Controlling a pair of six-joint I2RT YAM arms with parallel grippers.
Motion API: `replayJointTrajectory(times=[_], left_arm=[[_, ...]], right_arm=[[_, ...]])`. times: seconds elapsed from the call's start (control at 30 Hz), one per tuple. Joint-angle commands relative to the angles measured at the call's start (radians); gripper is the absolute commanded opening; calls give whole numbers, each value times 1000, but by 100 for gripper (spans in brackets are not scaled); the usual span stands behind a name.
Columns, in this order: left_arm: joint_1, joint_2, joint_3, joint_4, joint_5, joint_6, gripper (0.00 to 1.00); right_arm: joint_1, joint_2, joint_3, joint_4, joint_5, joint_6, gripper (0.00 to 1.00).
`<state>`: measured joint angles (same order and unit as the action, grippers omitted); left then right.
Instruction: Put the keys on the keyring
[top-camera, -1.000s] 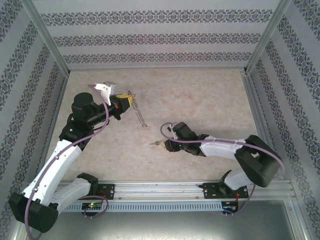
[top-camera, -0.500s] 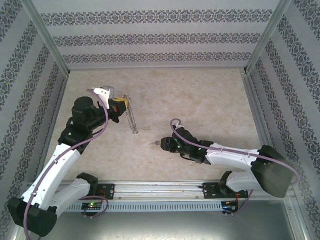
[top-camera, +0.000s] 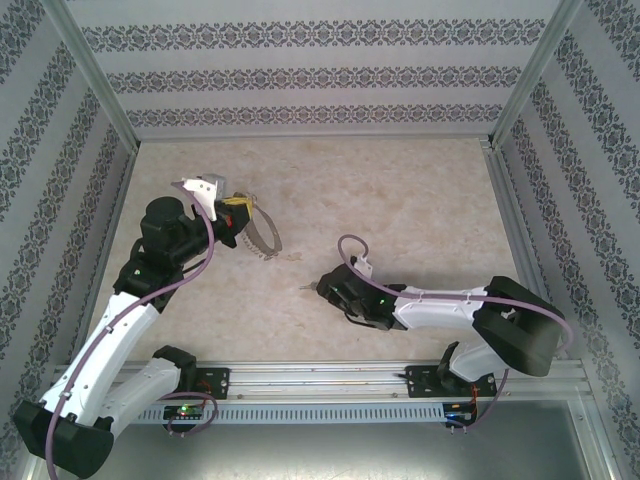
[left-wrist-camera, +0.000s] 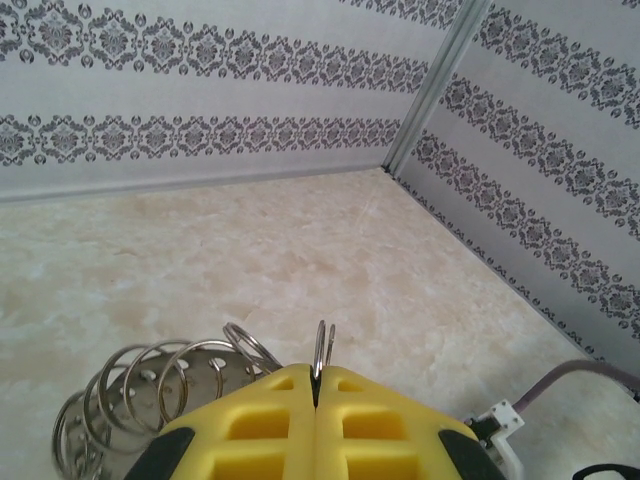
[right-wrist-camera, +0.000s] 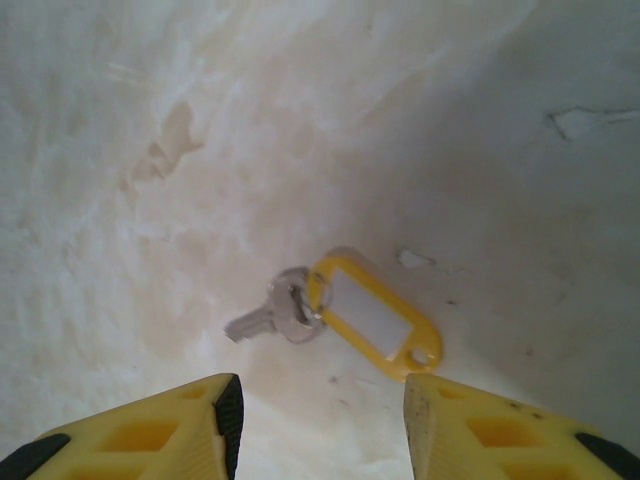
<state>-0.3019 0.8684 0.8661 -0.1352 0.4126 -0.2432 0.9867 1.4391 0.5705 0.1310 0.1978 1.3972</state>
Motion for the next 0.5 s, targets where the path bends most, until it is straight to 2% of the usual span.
replayJointTrajectory(times=[0.0, 0.17, 0.47], left_arm=[[-10, -18, -6, 10, -2, 6, 0], [-10, -20, -17, 21, 4, -2, 0], [-11, -31, -24, 19, 9, 2, 0]], right_arm=[[13, 22, 45, 35, 38, 133, 47], [13, 78, 84, 60, 4, 215, 46], [5, 218, 118, 111, -28, 259, 41]])
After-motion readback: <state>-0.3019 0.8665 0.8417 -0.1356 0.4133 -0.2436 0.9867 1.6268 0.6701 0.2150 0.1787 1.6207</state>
